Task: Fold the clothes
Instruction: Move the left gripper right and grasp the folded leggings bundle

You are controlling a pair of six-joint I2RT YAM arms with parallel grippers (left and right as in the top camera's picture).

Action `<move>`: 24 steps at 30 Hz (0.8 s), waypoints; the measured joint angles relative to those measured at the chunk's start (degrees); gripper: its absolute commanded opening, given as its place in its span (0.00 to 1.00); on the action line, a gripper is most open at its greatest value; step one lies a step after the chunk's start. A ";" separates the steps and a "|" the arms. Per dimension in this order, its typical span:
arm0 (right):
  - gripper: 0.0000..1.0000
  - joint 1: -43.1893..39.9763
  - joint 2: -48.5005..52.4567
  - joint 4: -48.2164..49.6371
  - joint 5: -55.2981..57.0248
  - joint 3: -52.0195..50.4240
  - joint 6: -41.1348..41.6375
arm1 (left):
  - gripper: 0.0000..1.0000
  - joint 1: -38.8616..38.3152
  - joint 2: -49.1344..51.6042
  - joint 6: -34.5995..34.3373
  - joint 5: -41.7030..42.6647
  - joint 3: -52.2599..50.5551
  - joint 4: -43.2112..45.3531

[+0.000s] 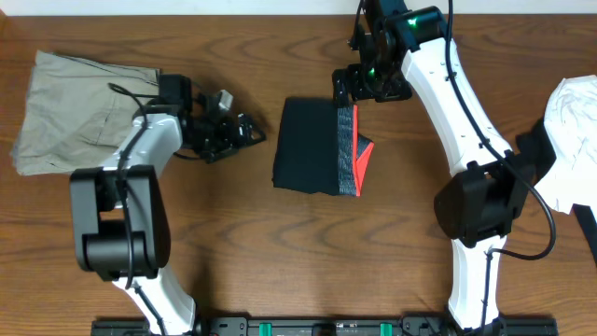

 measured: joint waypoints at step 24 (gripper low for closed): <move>0.99 -0.02 0.00 -0.98 -0.20 0.00 -0.02 | 0.98 -11.41 7.50 -1.53 9.05 0.76 13.55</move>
